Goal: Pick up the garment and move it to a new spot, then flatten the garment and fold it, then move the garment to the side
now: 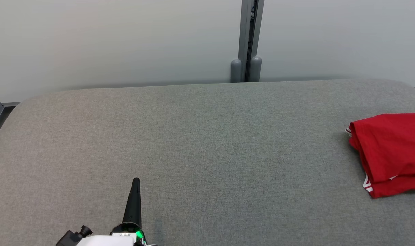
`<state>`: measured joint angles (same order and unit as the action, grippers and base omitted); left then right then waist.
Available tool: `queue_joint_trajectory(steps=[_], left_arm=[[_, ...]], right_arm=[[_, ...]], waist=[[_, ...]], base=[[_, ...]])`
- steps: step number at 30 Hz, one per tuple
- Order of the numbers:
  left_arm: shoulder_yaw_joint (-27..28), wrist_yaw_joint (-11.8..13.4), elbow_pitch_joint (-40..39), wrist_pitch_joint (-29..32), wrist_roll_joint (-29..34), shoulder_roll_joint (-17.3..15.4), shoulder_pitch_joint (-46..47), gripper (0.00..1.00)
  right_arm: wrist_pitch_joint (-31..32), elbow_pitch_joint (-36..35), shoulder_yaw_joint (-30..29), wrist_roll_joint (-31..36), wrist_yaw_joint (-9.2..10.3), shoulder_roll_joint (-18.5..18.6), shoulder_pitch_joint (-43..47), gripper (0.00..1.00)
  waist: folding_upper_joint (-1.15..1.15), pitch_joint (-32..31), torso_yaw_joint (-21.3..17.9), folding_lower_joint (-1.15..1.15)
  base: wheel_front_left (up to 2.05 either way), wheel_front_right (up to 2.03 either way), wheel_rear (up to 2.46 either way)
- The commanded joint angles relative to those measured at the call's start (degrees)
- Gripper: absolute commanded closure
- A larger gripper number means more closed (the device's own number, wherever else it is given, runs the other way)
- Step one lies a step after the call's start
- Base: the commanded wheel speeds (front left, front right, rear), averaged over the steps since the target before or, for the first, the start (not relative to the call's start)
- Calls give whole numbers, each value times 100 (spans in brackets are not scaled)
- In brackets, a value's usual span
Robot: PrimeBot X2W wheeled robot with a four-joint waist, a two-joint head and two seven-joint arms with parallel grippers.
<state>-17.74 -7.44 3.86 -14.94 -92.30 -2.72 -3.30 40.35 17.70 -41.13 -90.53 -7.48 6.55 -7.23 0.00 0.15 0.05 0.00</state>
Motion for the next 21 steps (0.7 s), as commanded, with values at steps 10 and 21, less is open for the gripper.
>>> queue_joint_trajectory(steps=[10, 21], left_arm=[[13, -28, -18, -13, 5, -10, 76, 100], [13, -28, -19, -10, 5, -10, 76, 100]], right_arm=[[37, 17, -21, 13, -2, 14, -42, 100], [46, 17, -35, 34, -2, 5, -52, 100]], waist=[[0, 0, 0, 0], [0, 0, 0, 0]], base=[[0, 0, 0], [0, 0, 0]])
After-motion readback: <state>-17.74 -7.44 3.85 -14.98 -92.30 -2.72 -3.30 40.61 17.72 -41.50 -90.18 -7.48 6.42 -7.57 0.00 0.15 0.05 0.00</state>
